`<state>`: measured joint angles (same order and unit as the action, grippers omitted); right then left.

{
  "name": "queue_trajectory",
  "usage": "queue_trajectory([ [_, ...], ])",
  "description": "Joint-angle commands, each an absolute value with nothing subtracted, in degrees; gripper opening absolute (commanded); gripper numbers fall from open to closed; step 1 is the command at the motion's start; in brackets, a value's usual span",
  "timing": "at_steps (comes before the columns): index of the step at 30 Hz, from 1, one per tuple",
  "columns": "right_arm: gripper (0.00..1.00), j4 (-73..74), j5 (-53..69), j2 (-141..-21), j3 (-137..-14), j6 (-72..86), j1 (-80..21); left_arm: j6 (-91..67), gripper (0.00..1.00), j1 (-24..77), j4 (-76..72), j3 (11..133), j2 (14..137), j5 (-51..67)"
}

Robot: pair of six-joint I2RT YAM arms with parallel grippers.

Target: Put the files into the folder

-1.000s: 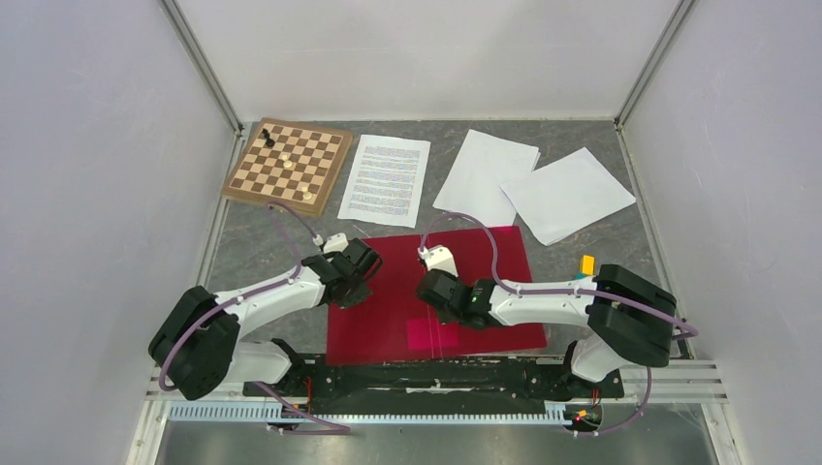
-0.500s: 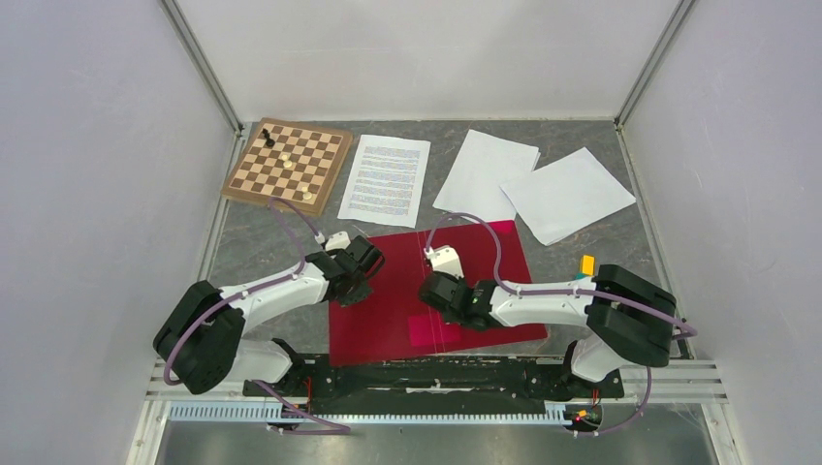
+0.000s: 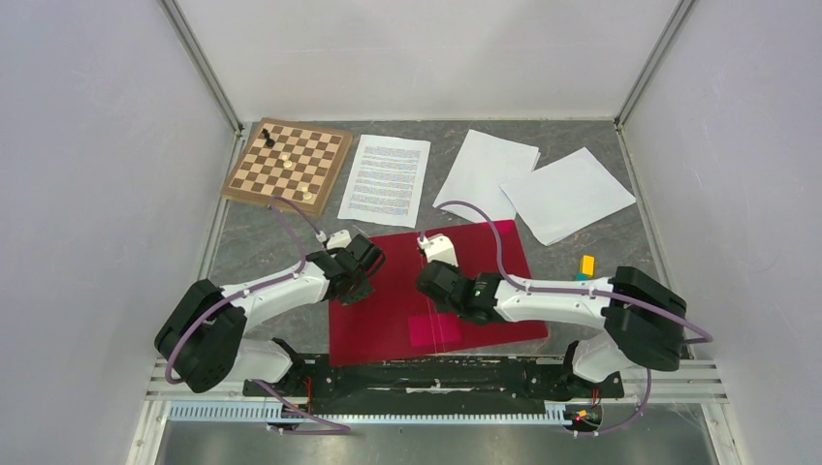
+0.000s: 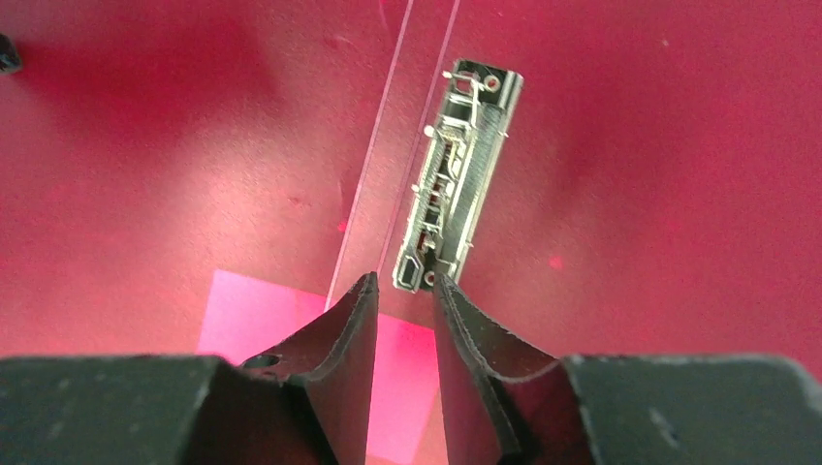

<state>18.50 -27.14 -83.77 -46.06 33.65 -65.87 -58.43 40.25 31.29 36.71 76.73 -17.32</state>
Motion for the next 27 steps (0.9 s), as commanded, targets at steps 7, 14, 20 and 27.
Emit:
queue_trajectory([
  [7,0.24,18.45,-28.51,-90.43,-50.37,31.64,-65.76,-56.54,0.02,40.20,32.43,34.49,79.10,-15.64],
  [14,0.21,18.12,-26.94,-91.55,-49.89,31.59,-65.73,-56.26,0.02,40.17,32.37,34.85,79.00,-15.56],
  [20,0.16,18.14,-27.01,-91.67,-48.59,32.38,-65.81,-55.12,0.02,40.20,32.14,35.54,79.04,-15.10],
  [27,0.10,18.80,-26.29,-91.81,-45.96,34.09,-65.75,-51.17,0.27,40.91,30.15,38.81,77.13,-7.98],
])
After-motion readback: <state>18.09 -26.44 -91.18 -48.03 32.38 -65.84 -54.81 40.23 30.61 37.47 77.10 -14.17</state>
